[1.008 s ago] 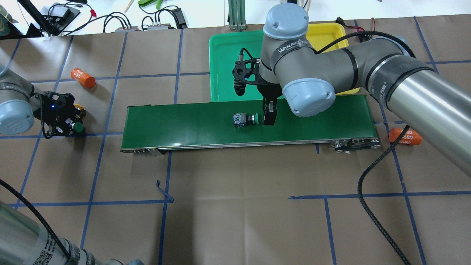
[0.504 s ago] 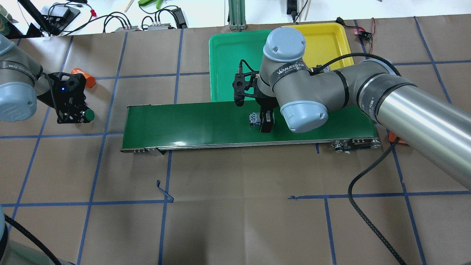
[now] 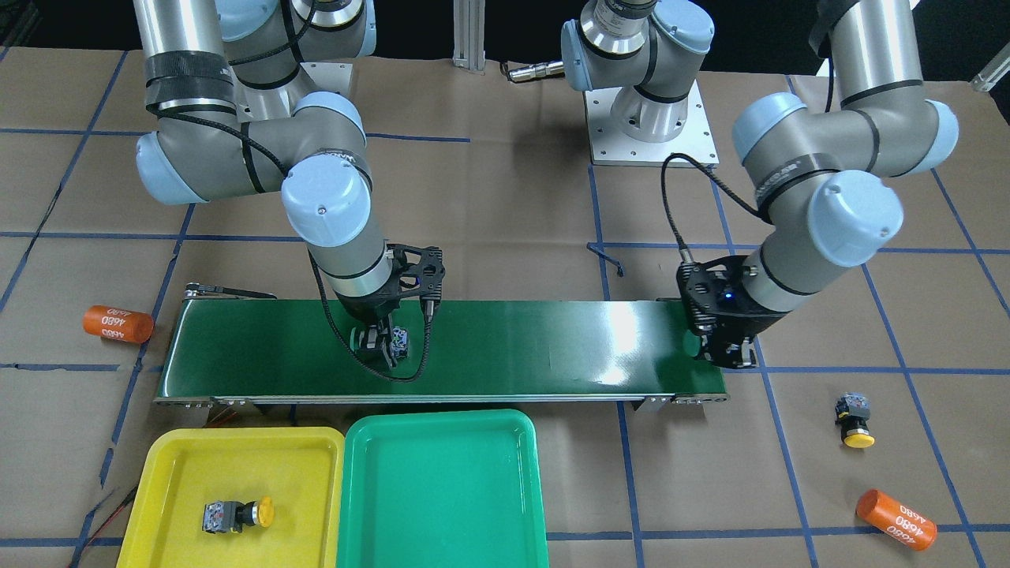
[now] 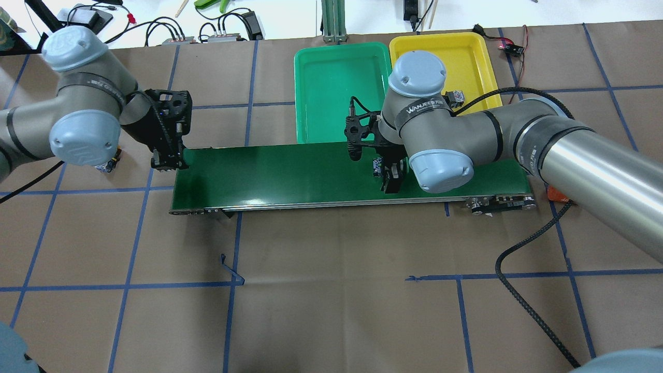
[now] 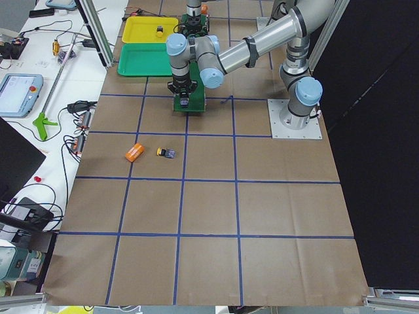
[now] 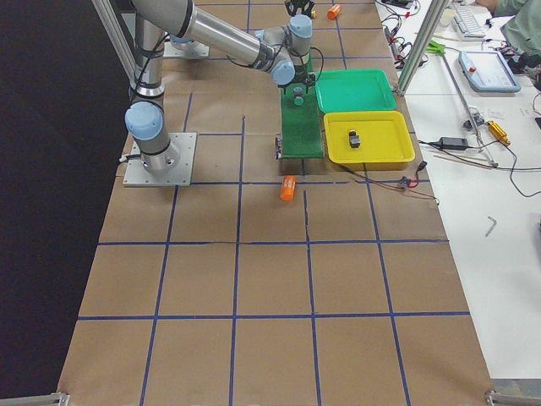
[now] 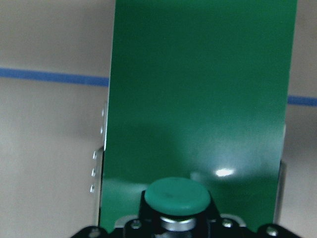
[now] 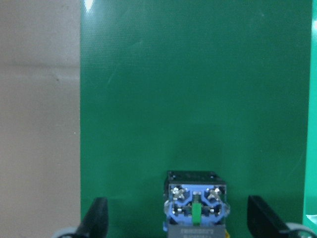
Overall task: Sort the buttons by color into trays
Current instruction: 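Drop green button in green tray with right while left places another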
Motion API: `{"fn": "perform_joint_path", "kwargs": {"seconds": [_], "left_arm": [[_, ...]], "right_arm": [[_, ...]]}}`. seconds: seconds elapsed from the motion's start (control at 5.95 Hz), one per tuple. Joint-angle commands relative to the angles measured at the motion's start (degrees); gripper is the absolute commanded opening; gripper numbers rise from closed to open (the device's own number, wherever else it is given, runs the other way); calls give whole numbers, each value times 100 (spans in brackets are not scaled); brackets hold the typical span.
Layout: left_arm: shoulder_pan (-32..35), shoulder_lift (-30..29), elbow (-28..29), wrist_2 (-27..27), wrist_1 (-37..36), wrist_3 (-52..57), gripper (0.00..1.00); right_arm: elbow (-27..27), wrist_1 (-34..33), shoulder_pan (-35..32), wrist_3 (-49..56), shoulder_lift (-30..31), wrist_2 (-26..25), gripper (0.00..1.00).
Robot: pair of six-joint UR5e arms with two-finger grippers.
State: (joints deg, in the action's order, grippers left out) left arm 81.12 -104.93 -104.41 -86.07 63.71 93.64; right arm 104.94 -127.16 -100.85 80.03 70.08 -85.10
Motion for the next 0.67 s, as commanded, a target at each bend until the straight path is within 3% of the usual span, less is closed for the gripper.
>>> {"fn": "perform_joint_path", "kwargs": {"seconds": [0.0,0.17,0.34,0.5], "left_arm": [[440,51,-228,-32,-182,-259,45],[423,-1,-228,-32,-192,-285,98],[370,16,-133,-41,-201,-293,99],[-91,138,-80,-50,-175,-372,99]], "right_arm": [[61,42,406,318,32,-77,45],[61,60,443,363,49,-225,20],[53,77,495,442,180,-444,10],[-35,104,687,721,329,-438,9]]}}
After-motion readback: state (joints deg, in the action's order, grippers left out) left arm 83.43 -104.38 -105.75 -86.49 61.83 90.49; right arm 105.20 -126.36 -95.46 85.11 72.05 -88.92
